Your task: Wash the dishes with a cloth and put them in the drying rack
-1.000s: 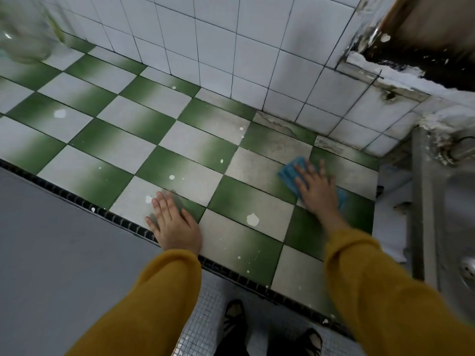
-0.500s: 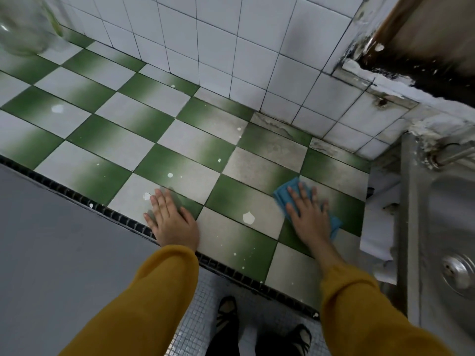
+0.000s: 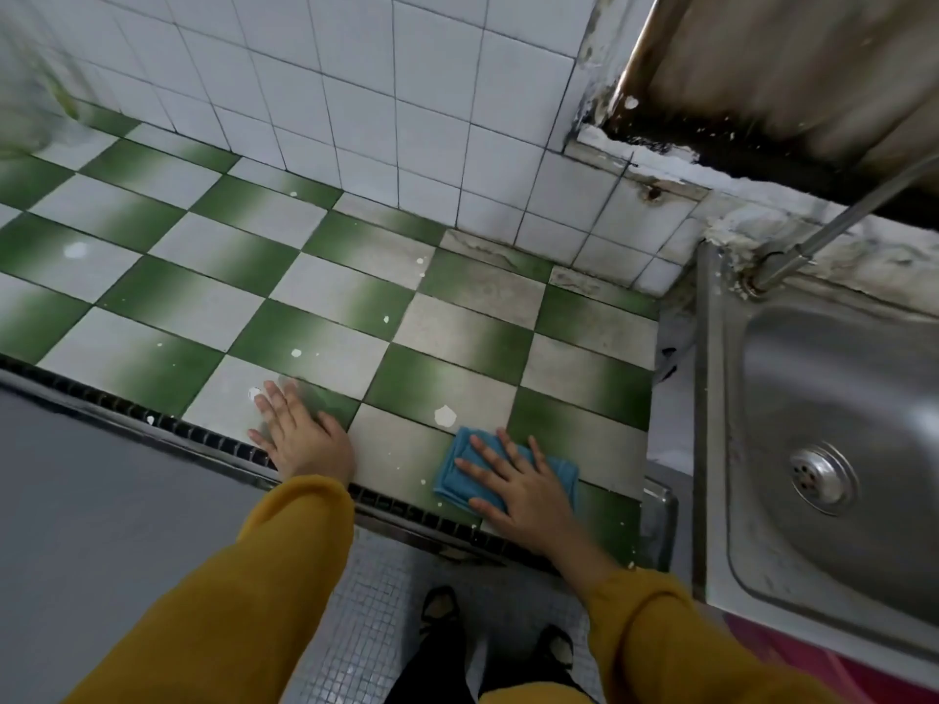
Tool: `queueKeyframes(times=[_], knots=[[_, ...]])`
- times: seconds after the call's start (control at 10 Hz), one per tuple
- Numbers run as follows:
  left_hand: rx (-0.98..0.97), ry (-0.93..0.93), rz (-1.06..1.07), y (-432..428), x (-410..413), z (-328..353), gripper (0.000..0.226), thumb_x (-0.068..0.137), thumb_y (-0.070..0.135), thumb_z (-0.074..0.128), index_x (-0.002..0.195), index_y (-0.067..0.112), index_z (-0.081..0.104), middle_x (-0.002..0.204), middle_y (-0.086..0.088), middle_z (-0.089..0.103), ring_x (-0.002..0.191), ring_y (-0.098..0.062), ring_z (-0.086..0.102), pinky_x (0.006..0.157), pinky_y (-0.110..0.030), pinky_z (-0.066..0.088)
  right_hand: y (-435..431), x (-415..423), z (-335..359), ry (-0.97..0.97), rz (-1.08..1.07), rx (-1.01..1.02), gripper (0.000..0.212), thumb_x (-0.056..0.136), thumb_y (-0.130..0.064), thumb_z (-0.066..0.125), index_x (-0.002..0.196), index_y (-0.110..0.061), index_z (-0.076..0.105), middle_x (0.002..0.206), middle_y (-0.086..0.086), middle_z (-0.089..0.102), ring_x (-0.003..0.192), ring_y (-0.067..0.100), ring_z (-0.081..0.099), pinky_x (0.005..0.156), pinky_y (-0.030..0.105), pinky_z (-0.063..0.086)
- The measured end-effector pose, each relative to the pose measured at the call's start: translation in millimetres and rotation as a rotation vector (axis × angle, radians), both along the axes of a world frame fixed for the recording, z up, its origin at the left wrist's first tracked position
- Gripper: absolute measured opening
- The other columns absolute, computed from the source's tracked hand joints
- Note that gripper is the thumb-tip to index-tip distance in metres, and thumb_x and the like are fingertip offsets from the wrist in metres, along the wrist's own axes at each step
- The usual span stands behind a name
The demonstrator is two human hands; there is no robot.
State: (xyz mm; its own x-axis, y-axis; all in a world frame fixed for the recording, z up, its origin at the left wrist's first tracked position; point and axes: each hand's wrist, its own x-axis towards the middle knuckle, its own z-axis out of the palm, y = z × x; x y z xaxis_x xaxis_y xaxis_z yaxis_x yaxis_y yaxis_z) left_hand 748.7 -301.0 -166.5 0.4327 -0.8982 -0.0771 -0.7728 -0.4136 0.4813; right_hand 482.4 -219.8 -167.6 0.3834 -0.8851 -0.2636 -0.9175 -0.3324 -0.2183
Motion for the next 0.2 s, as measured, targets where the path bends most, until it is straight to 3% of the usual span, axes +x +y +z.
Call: queueKeyframes(times=[0.1,0.2], knots=[[-0.034,0.017,-0.032,8,-13,18,0.061,0.101,0.020,0.037,0.155,0.007,0.012,0.164,-0.008,0.002,0.151,-0.023,-0.005,0.118,-0.045,-0.010,-2,1,16,-0.066,-0.057,0.062,0.066,0.088,-0.074,-0.006,0.148,-0.049,0.005,0.158,-0.021,-0.005,0.148,0.016,-0.015,0.116,0.045,-0.017],[-0.116,0.132,-0.150,15,-38,35,0.055,0.101,0.019,0.042,0.153,0.008,0.024,0.162,-0.010,0.016,0.150,-0.024,0.008,0.121,-0.043,0.002,1,13,34,-0.264,-0.229,0.082,0.063,0.094,-0.066,0.011,0.151,-0.040,0.008,0.156,-0.021,-0.007,0.144,0.008,-0.020,0.118,0.042,-0.014]])
